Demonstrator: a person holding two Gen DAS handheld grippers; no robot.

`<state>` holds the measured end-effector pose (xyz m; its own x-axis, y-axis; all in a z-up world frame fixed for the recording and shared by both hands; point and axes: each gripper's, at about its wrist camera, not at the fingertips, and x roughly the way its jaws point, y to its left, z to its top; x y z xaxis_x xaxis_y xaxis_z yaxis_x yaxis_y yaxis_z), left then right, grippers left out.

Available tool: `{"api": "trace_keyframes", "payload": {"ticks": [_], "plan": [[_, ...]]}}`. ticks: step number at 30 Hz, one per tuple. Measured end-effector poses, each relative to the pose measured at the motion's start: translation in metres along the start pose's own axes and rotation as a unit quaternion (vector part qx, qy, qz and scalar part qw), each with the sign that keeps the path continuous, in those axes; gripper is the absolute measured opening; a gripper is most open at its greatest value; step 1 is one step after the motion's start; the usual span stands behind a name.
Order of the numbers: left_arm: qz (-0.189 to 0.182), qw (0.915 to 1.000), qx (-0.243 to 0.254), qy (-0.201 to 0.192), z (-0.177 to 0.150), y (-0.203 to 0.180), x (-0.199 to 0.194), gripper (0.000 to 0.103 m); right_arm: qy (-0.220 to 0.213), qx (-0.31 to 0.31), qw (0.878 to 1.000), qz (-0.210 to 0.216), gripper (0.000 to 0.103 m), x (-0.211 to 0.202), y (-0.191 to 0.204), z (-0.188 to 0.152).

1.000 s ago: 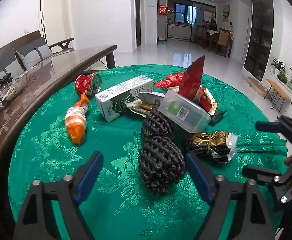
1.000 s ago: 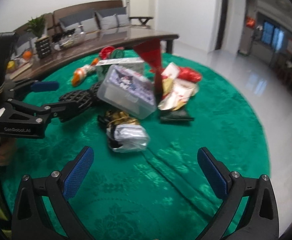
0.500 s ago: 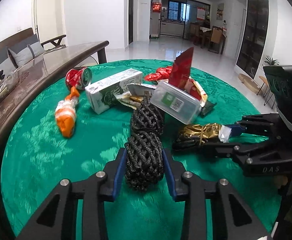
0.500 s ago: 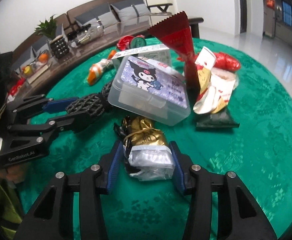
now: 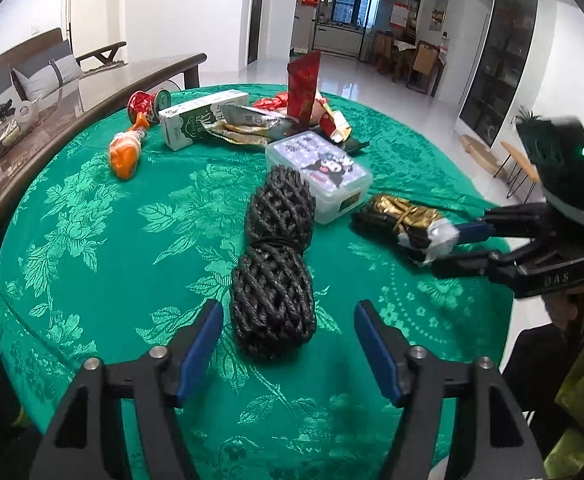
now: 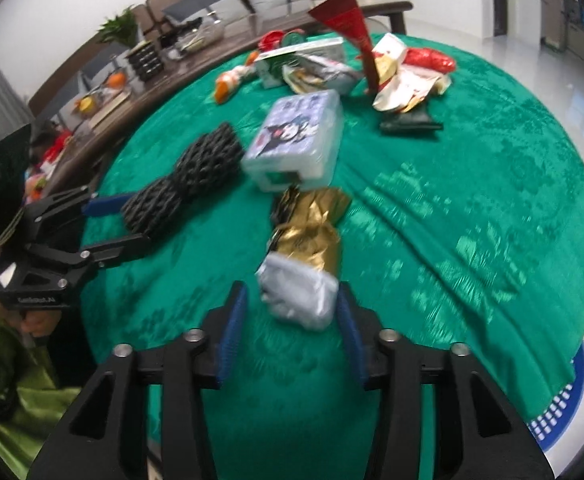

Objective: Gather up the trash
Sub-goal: 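Grasp the black rope coil with the left gripper while the right grasps the gold wrapper, then carry both items to the blue wastebasket and open both grippers to drop them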

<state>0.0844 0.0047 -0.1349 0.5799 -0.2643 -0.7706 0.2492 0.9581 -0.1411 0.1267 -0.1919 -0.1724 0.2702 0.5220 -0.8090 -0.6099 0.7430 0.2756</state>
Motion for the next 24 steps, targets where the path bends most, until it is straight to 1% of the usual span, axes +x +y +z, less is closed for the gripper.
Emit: {"api": "trace_keyframes", "payload": {"ticks": [1,2,4,5,7,9,10,11,12,13,14,15,17,19,21,23,24], "plan": [[-0.003,1.0000,-0.002,-0.002,0.003,0.001,-0.001,0.070,-0.003,0.001,1.000,0.001,0.066,-0.002,-0.002,-0.001],[-0.005,1.0000,-0.003,-0.003,0.008,0.003,-0.001,0.070,-0.010,0.004,1.000,-0.001,0.069,-0.005,-0.003,0.000],[-0.015,0.9999,-0.003,0.002,0.020,0.007,0.003,0.077,-0.026,0.016,1.000,0.002,0.071,-0.012,-0.008,0.005],[-0.018,0.9998,-0.002,0.004,0.024,0.008,0.006,0.077,-0.034,0.024,0.999,0.007,0.072,-0.014,-0.010,0.009],[-0.008,0.9998,-0.001,0.020,0.032,0.011,0.020,0.077,-0.045,0.035,0.998,0.010,0.073,-0.016,-0.012,0.016],[0.001,0.9990,0.000,0.044,0.037,0.014,0.037,0.077,-0.042,0.032,0.999,0.003,0.073,-0.008,-0.007,0.024],[0.003,0.9987,0.000,0.050,0.037,0.014,0.042,0.075,-0.037,0.029,0.999,-0.006,0.073,-0.002,-0.005,0.027],[0.004,0.9984,0.000,0.057,0.037,0.015,0.045,0.074,-0.031,0.028,0.999,-0.015,0.071,0.003,-0.003,0.028],[0.005,0.9980,0.000,0.063,0.035,0.014,0.048,0.057,-0.021,0.026,0.999,-0.025,0.067,0.011,-0.001,0.030],[0.002,0.9978,0.001,0.067,0.033,0.014,0.048,0.038,-0.014,0.024,0.999,-0.030,0.045,0.014,0.000,0.029],[0.000,0.9975,-0.002,0.071,0.031,0.015,0.047,0.037,-0.006,0.022,0.999,-0.035,0.037,0.016,0.001,0.029],[0.005,0.9979,-0.010,0.064,0.028,0.017,0.042,0.037,-0.002,0.021,0.999,-0.041,0.037,0.017,0.002,0.028],[0.008,0.9980,-0.026,0.056,0.024,0.020,0.032,0.036,-0.007,0.019,0.999,-0.046,0.036,0.009,0.005,0.027],[0.001,0.9975,-0.055,0.044,0.021,0.025,0.016,0.035,-0.018,0.011,0.999,-0.044,0.036,-0.004,0.008,0.023],[-0.012,0.9968,-0.072,0.032,0.022,0.023,0.001,0.035,-0.033,0.018,0.999,-0.030,0.036,-0.020,0.006,0.018],[-0.022,0.9974,-0.065,0.022,0.030,0.011,-0.009,0.035,-0.050,0.034,0.998,-0.023,0.036,-0.036,-0.002,0.015],[-0.031,0.9980,-0.053,0.014,0.039,-0.002,-0.014,0.035,-0.063,0.045,0.997,-0.026,0.036,-0.048,-0.010,0.014]]}}
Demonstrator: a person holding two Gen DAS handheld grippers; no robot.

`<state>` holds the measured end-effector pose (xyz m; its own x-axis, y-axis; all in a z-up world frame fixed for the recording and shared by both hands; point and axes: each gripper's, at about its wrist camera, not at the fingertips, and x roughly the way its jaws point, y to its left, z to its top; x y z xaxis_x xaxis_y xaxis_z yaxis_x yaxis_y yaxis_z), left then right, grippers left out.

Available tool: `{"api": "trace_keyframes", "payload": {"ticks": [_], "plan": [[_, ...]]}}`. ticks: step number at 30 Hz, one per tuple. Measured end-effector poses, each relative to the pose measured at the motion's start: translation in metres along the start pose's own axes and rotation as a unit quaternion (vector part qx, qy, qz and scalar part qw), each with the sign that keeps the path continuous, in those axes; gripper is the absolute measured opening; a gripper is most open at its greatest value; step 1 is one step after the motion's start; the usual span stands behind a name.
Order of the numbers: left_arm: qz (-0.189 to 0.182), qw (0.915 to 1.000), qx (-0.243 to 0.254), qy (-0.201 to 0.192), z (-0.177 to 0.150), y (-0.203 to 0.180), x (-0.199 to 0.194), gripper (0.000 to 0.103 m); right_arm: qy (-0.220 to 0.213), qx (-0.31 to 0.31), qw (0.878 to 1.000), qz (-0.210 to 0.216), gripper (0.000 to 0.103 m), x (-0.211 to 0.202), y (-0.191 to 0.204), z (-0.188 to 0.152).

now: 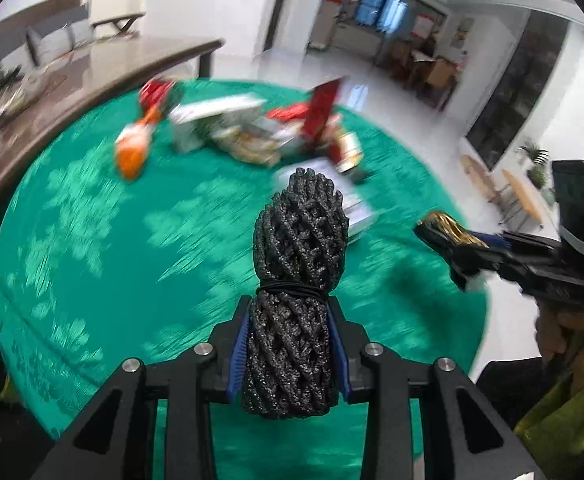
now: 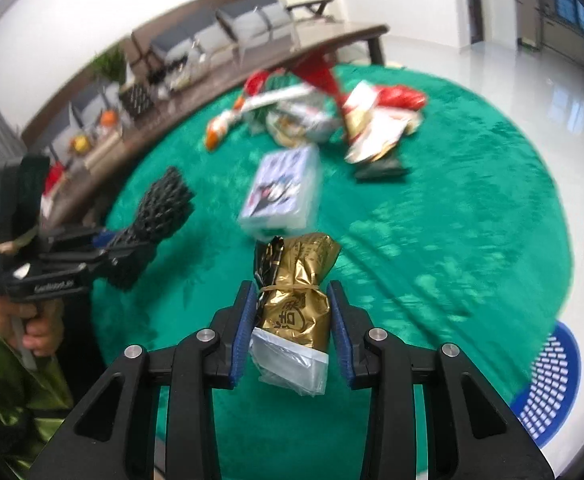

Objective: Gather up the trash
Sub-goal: 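Carry both items to the blue wastebasket and open both grippers to drop them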

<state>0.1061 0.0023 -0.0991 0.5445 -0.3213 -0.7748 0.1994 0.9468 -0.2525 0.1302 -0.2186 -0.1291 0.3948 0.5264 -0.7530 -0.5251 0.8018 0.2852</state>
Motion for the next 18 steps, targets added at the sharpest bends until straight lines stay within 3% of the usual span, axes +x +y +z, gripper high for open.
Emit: {"api": "trace_keyframes", "payload": {"ticks": [2,5,10,13,16,18], "plan": [[-0.016,0.9997,0.019,-0.007,0.012,-0.024,-0.003,0.035,-0.024,0.016,0.999,-0.022,0.036,-0.022,-0.018,0.004],[-0.063,0.9968,0.048,-0.009,0.037,-0.078,0.007,0.035,-0.044,0.046,0.994,-0.087,0.036,-0.055,-0.064,0.010],[-0.114,0.9888,0.094,0.023,0.065,-0.175,0.059,0.035,-0.024,0.088,0.974,-0.205,0.037,-0.084,-0.158,0.004],[-0.135,0.9826,0.118,0.049,0.068,-0.230,0.099,0.035,-0.009,0.123,0.964,-0.236,0.037,-0.087,-0.208,-0.020],[-0.132,0.9788,0.139,0.071,0.062,-0.276,0.145,0.036,0.009,0.182,0.954,-0.238,0.037,-0.082,-0.253,-0.055],[-0.141,0.9758,0.142,0.089,0.058,-0.300,0.177,0.036,0.025,0.189,0.949,-0.250,0.037,-0.079,-0.271,-0.066]]}}
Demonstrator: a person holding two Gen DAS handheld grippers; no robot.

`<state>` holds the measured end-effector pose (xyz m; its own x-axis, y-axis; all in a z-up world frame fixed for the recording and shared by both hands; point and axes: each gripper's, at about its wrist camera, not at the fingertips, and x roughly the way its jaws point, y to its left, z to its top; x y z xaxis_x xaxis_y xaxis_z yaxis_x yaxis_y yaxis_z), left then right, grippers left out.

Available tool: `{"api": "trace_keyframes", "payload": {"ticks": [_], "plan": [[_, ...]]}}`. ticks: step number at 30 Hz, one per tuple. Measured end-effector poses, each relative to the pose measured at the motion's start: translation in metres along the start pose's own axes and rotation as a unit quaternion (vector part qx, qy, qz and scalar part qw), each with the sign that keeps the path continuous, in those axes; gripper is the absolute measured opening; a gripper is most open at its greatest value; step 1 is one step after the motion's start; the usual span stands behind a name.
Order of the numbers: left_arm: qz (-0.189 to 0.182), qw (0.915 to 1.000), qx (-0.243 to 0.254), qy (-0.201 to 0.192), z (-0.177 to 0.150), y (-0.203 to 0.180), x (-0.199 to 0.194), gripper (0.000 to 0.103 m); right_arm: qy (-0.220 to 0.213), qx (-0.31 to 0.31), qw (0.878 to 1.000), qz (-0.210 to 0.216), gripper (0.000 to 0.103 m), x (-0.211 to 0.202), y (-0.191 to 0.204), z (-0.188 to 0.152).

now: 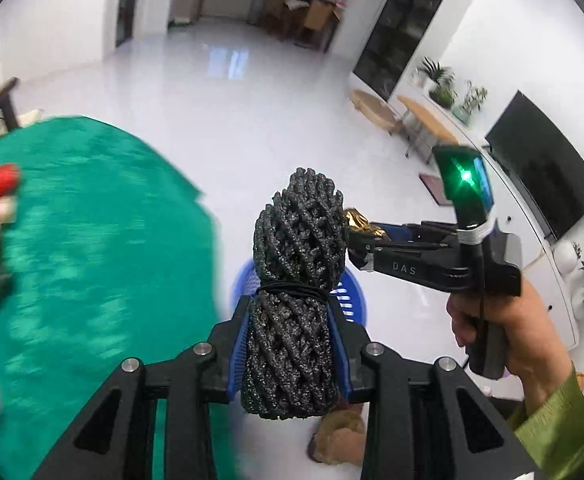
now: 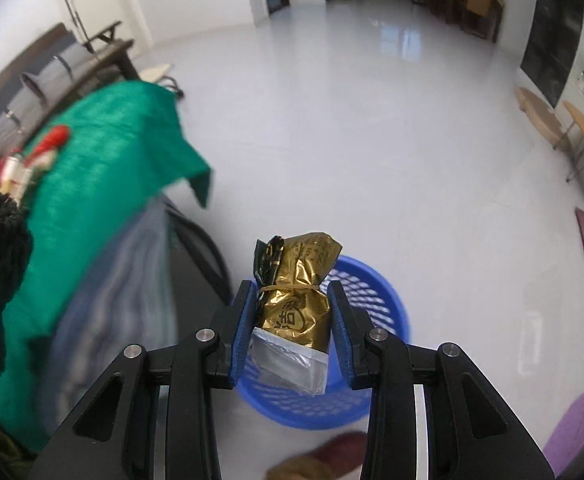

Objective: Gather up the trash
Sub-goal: 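Carry both items to the blue wastebasket and open both grippers to drop them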

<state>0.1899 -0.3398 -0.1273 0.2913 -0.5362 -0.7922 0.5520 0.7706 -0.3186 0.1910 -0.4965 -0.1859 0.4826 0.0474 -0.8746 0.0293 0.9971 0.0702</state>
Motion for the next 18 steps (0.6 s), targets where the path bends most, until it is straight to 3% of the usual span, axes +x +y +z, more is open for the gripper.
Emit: {"api": "trace_keyframes", "payload": {"ticks": [6,12,14,15,16,17,18], "plan": [[-0.010,0.9996,-0.011,0.026,0.013,-0.015,0.073,0.036,0.010,0.044,0.999,0.007,0.037,0.015,-0.036,-0.009],[-0.011,0.9993,-0.010,0.033,0.020,-0.021,0.110,0.038,0.015,0.085,0.996,0.018,0.037,0.024,-0.057,-0.010],[-0.015,0.9994,-0.009,0.029,0.015,-0.018,0.112,0.043,0.012,0.097,0.995,0.022,0.041,0.024,-0.069,-0.014],[-0.017,0.9993,-0.011,0.030,0.014,-0.014,0.117,0.057,0.009,0.106,0.994,0.024,0.045,0.024,-0.072,-0.014],[-0.013,0.9993,-0.016,0.032,0.014,-0.011,0.121,0.065,0.007,0.112,0.993,0.027,0.060,0.024,-0.074,-0.015],[-0.009,0.9992,-0.022,0.032,0.015,-0.009,0.123,0.065,0.006,0.119,0.992,0.029,0.068,0.025,-0.077,-0.014],[-0.008,0.9991,-0.027,0.032,0.016,-0.007,0.126,0.065,0.005,0.125,0.992,0.030,0.068,0.026,-0.079,-0.014]]}}
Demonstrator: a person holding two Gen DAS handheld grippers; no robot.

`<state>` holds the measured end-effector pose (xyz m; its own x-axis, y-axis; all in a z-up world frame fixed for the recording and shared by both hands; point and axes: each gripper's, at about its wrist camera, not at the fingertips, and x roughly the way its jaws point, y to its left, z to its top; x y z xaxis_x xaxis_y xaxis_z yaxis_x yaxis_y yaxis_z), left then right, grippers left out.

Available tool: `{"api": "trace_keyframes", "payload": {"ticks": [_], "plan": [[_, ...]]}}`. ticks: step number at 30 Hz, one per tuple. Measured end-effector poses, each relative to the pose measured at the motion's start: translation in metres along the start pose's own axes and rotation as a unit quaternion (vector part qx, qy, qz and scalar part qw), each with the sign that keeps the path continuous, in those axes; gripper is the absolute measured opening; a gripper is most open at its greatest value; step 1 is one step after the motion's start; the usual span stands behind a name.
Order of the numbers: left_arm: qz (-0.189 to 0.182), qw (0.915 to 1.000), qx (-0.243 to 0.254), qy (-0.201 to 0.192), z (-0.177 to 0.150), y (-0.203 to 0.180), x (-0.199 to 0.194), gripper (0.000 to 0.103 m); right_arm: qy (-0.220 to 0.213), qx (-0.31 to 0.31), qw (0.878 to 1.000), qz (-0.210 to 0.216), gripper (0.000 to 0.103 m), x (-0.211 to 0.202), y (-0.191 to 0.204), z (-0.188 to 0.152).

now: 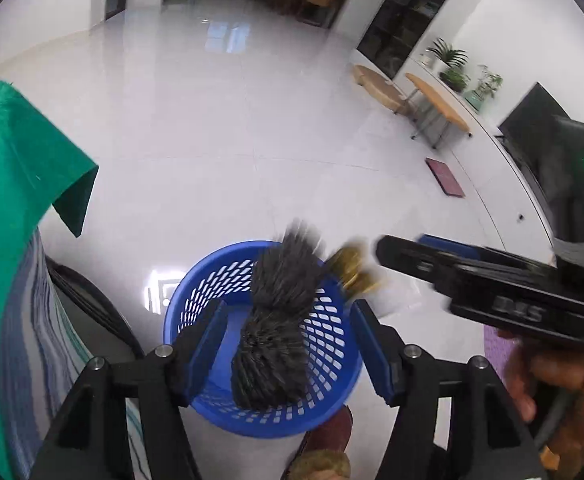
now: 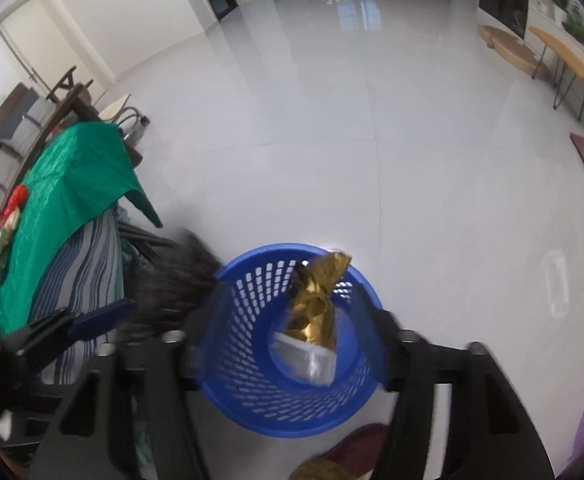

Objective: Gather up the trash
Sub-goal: 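Carry both items to the blue wastebasket and open both grippers to drop them, then grasp the clear cartoon-print plastic box with the left gripper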

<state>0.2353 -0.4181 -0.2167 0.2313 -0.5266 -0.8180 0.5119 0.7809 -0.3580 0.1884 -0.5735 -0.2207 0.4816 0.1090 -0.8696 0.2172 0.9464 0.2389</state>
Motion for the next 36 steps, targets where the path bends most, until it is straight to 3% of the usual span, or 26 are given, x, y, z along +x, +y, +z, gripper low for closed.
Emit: {"api": "trace_keyframes", "payload": {"ticks": [3,5,8,12,15,19,24,27,32,36], "plan": [[0.001,1.0000,-0.002,-0.003,-0.003,0.003,-0.007,0.065,-0.011,0.001,1.000,-0.005,0.069,-0.008,0.000,0.003],[0.007,0.9999,0.007,-0.013,-0.006,0.001,-0.020,0.065,-0.025,-0.004,1.000,-0.015,0.076,-0.016,0.001,0.006],[0.010,0.9989,0.022,-0.041,-0.016,-0.007,-0.057,0.065,-0.061,-0.016,0.997,-0.041,0.091,-0.033,0.012,0.012],[0.018,0.9965,0.029,-0.077,-0.043,-0.006,-0.114,0.066,-0.117,-0.048,0.990,-0.061,0.092,-0.060,0.038,0.015],[0.038,0.9943,0.024,-0.097,-0.072,0.010,-0.152,0.066,-0.151,-0.081,0.984,-0.051,0.094,-0.078,0.073,0.012],[0.093,0.9894,-0.002,-0.112,-0.122,0.047,-0.197,0.066,-0.180,-0.126,0.975,-0.011,0.098,-0.092,0.138,-0.004],[0.169,0.9791,-0.040,-0.106,-0.172,0.094,-0.223,0.066,-0.168,-0.180,0.967,0.069,0.099,-0.080,0.231,-0.036],[0.210,0.9686,-0.082,-0.105,-0.193,0.132,-0.246,0.066,-0.139,-0.222,0.960,0.102,0.099,-0.058,0.286,-0.064],[0.228,0.9536,-0.151,-0.126,-0.198,0.176,-0.279,0.066,-0.084,-0.300,0.946,0.093,0.099,-0.013,0.333,-0.114],[0.227,0.9454,-0.187,-0.141,-0.177,0.205,-0.295,0.076,-0.089,-0.338,0.934,0.074,0.099,-0.002,0.346,-0.128]]}}
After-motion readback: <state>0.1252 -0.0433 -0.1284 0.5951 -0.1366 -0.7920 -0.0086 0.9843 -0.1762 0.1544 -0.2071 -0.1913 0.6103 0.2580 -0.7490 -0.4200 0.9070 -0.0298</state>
